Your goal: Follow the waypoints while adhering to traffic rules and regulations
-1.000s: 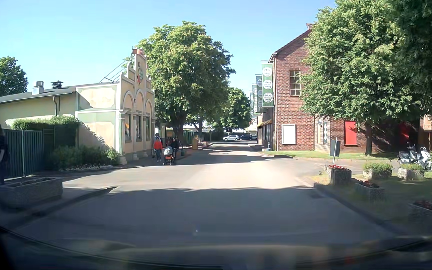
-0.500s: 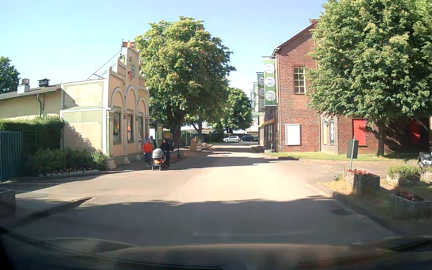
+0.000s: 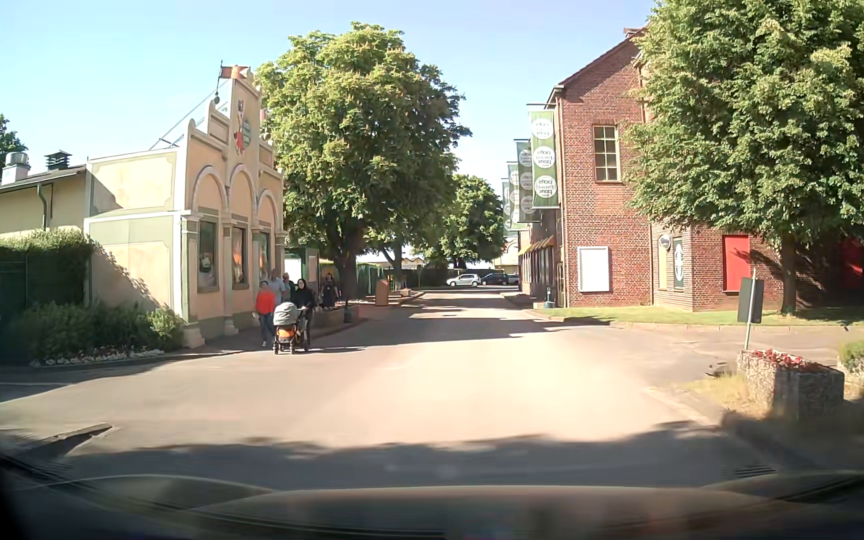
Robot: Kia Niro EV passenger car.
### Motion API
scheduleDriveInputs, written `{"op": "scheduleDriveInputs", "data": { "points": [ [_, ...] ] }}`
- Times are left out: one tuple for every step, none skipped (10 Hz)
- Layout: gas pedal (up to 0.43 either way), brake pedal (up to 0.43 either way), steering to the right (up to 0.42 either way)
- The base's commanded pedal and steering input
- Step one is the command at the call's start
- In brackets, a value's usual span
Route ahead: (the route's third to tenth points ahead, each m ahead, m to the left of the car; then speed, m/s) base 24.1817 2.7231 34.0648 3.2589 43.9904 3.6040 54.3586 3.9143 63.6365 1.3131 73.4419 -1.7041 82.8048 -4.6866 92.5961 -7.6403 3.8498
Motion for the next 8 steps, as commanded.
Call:
{"op": "scheduleDriveInputs", "data": {
  "points": [
    [0.039,0.006,0.006],
    [0.039,0.006,0.006],
    [0.039,0.006,0.006],
    [0.039,0.006,0.006],
    [0.039,0.006,0.006],
    [0.039,0.006,0.006],
    [0.039,0.006,0.006],
    [0.039,0.006,0.006]
  ]
}}
